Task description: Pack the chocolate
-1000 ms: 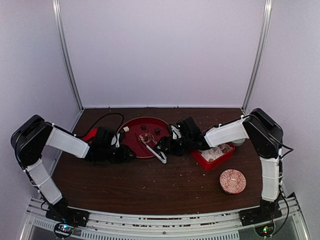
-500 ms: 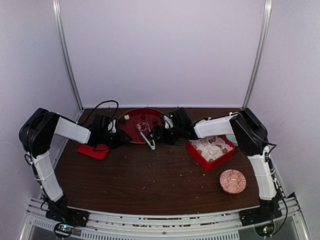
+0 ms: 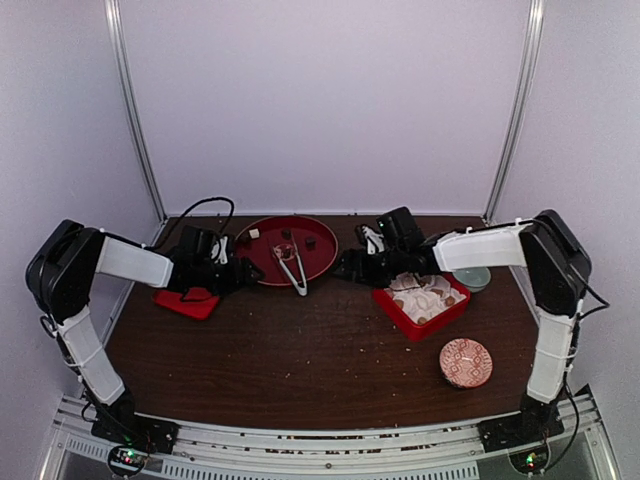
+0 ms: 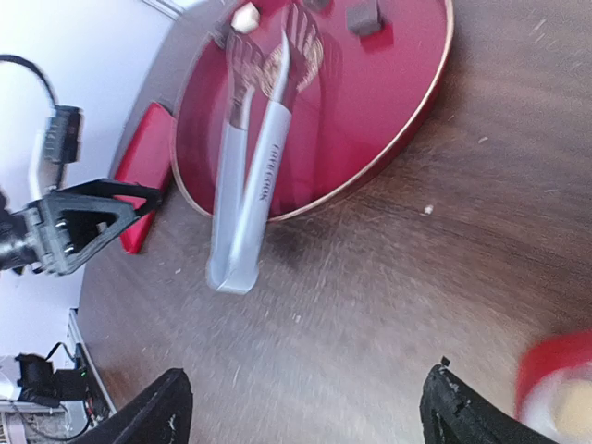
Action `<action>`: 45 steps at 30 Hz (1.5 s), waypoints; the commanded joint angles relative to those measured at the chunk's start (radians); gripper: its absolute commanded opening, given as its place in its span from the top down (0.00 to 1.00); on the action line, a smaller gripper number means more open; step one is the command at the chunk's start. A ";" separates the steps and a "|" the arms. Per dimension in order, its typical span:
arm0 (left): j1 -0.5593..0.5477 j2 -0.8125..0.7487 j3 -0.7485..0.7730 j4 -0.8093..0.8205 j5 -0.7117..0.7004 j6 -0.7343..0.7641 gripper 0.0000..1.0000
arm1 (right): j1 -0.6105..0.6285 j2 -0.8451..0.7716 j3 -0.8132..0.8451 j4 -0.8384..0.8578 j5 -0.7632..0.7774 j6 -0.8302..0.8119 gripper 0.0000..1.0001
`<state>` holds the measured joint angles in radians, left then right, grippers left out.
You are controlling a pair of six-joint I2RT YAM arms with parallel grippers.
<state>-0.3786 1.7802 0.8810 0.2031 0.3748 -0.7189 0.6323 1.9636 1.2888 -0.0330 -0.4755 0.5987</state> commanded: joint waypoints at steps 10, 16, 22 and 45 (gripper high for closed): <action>0.007 -0.208 -0.060 -0.075 -0.060 0.062 0.02 | -0.233 -0.344 -0.098 -0.404 0.358 -0.328 0.12; 0.006 -0.253 -0.076 -0.101 -0.074 0.073 0.02 | -0.270 -0.238 0.000 -0.477 0.452 -0.409 0.11; 0.007 -0.282 -0.098 -0.114 -0.084 0.077 0.02 | -0.297 -0.181 0.042 -0.479 0.506 -0.444 0.10; 0.007 -0.381 -0.106 -0.222 -0.145 0.109 0.02 | -0.264 -0.081 0.024 -0.439 0.065 -0.340 0.16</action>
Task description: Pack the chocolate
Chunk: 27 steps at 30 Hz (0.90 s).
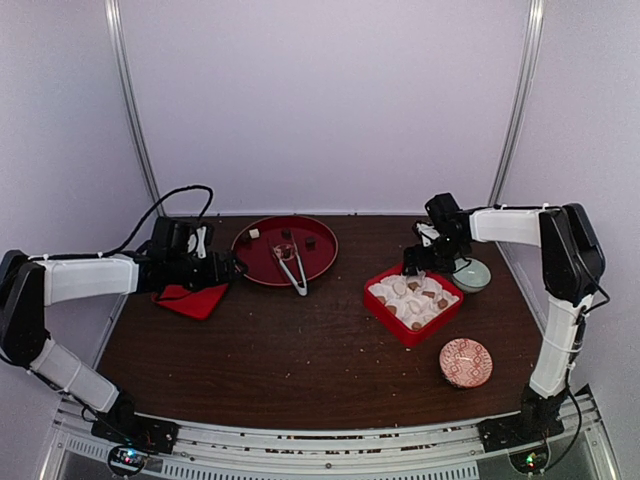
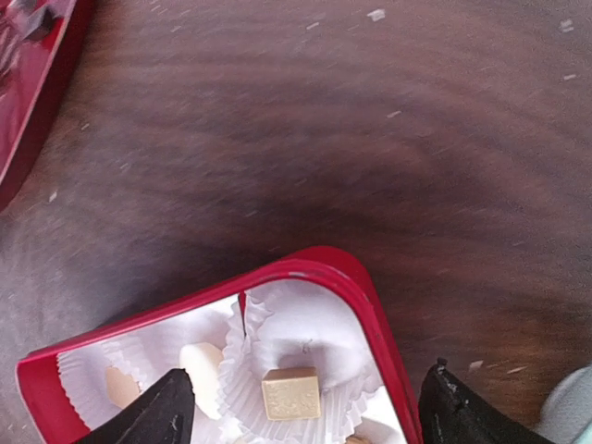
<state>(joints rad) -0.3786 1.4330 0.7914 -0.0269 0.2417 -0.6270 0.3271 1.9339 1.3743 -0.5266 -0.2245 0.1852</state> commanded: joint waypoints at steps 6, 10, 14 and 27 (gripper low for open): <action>0.007 -0.065 -0.049 0.001 -0.012 0.022 0.02 | 0.189 -0.047 -0.082 0.122 -0.252 0.137 0.16; 0.006 -0.092 -0.072 -0.015 -0.019 0.026 0.02 | 0.302 -0.022 -0.053 0.150 -0.270 0.167 0.16; 0.007 -0.123 -0.098 -0.037 -0.041 0.028 0.02 | 0.400 -0.002 -0.031 0.192 -0.293 0.194 0.16; 0.117 -0.106 -0.065 -0.143 -0.078 0.053 0.02 | 0.408 -0.370 -0.237 0.156 -0.169 0.232 0.12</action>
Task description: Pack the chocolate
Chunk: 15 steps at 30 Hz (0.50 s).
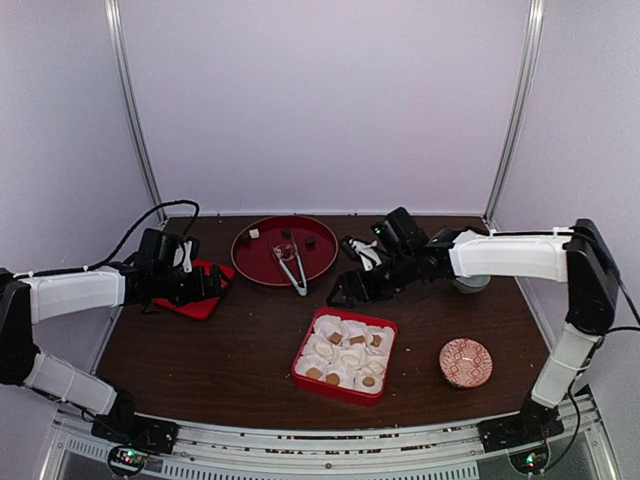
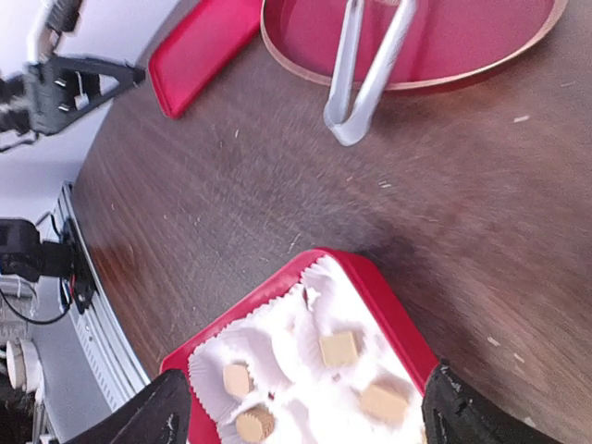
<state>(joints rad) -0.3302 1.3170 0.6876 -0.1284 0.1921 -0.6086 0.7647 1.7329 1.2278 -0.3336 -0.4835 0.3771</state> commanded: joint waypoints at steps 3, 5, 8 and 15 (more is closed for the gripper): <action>0.083 0.085 0.128 -0.122 -0.075 0.096 0.02 | -0.033 -0.275 -0.253 -0.027 0.110 0.106 0.11; 0.084 0.147 0.188 -0.173 -0.097 0.137 0.03 | -0.033 -0.337 -0.359 0.009 0.106 0.157 0.11; 0.084 0.215 0.250 -0.215 -0.108 0.172 0.08 | -0.034 -0.409 -0.481 0.042 0.114 0.212 0.10; 0.065 0.311 0.311 -0.266 -0.149 0.216 0.21 | -0.033 -0.434 -0.618 0.181 0.042 0.303 0.08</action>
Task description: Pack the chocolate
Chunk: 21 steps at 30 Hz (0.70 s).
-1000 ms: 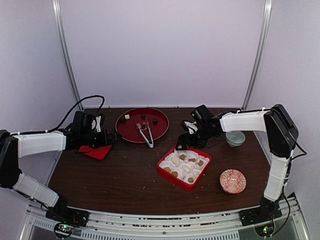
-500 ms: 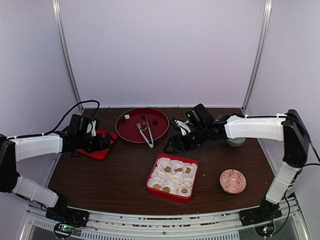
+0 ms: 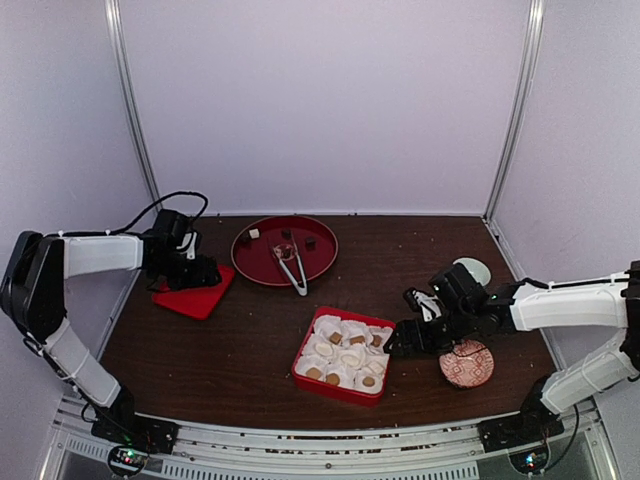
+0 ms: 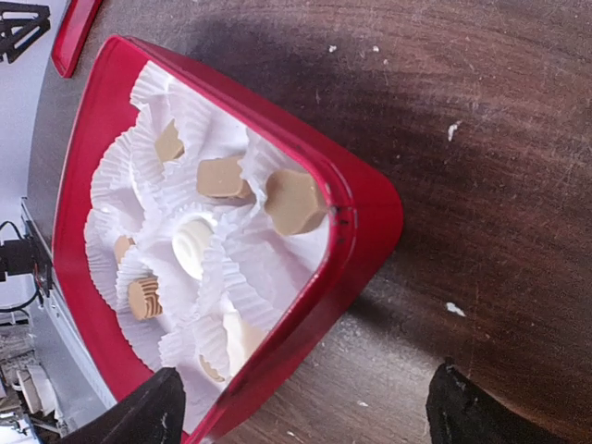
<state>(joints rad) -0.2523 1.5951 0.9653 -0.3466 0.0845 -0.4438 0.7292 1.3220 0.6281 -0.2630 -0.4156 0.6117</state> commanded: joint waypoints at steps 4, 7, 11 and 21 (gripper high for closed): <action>-0.033 0.072 0.043 -0.050 -0.051 0.060 0.27 | 0.013 0.047 0.009 0.172 -0.065 0.077 0.08; -0.055 0.099 0.059 -0.063 -0.081 0.064 0.32 | 0.037 0.114 0.056 0.193 -0.087 0.071 0.09; -0.082 0.139 0.094 -0.085 -0.117 0.080 0.38 | 0.053 0.182 0.107 0.209 -0.106 0.060 0.10; -0.103 0.252 0.176 -0.128 -0.189 0.115 0.56 | 0.105 0.291 0.214 0.253 -0.142 0.074 0.11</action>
<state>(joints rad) -0.3538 1.8145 1.1080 -0.4492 -0.0601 -0.3573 0.8021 1.5799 0.7902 -0.0765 -0.5182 0.6777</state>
